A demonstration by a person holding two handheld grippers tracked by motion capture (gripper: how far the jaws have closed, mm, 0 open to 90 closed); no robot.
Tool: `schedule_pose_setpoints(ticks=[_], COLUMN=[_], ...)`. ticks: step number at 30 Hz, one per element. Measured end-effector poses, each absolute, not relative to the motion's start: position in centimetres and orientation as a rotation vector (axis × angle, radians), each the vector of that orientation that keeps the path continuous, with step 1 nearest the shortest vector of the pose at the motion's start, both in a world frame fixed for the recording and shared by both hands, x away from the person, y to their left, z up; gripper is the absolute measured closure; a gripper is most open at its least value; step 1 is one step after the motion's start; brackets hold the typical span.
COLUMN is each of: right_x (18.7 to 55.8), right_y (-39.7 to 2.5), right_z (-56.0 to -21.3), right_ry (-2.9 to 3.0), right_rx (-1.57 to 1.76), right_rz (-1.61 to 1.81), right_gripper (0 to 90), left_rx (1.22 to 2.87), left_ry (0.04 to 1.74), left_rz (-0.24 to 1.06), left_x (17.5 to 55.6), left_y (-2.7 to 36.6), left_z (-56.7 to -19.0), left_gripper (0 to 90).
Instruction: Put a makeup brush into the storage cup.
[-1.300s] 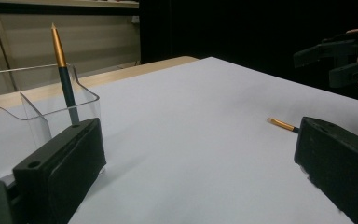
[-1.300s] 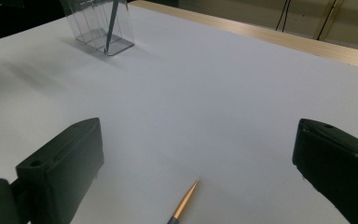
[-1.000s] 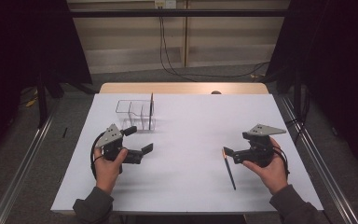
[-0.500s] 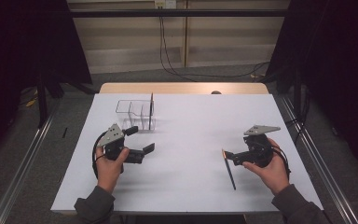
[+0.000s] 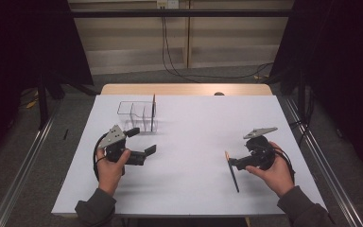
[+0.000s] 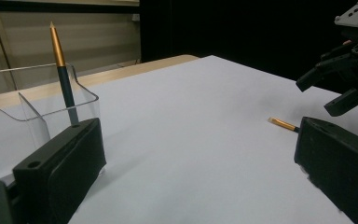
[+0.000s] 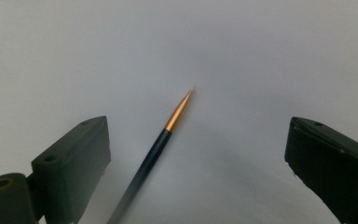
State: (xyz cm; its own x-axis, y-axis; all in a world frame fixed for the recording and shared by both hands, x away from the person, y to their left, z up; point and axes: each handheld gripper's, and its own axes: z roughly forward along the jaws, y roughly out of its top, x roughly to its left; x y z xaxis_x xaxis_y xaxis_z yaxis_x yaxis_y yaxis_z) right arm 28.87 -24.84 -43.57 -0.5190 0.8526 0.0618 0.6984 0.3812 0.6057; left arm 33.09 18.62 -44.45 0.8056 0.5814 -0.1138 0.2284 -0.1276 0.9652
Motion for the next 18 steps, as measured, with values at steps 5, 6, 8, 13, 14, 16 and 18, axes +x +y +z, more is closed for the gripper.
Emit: schedule_pose_setpoints(ticks=[5,6,8,13,14,16,18], right_x=[28.86,28.85,28.86,28.86,28.85,28.82,28.70], right_y=[-24.75,-24.66,-24.74,-24.48,-24.49,-24.45,-24.40], right_z=[-43.65,-43.70,-43.79,-44.03,-44.02,-44.05,-44.09], right_ry=[2.418,2.422,2.456,2.477,2.484,2.492,2.497], right_rx=[1.390,1.403,1.393,1.414,1.411,1.417,1.430], right_rz=[0.796,0.790,0.757,0.716,0.700,0.693,0.678], right_gripper=[6.6,7.6,8.3,9.6,9.6,10.4,11.3], left_rx=[1.720,1.718,1.714,1.719,1.713,1.721,1.721], left_ry=[0.619,0.619,0.633,0.629,0.630,0.630,0.613], left_rz=[0.330,0.333,0.335,0.345,0.341,0.336,0.316], left_x=[33.28,33.27,33.22,33.37,33.36,33.27,33.27], left_y=[18.70,18.69,18.61,18.53,18.43,18.41,18.45], left_z=[-44.50,-44.51,-44.49,-44.37,-44.39,-44.44,-44.58], left_gripper=[1.3,1.3,1.3,1.3,1.3,1.3,1.3])
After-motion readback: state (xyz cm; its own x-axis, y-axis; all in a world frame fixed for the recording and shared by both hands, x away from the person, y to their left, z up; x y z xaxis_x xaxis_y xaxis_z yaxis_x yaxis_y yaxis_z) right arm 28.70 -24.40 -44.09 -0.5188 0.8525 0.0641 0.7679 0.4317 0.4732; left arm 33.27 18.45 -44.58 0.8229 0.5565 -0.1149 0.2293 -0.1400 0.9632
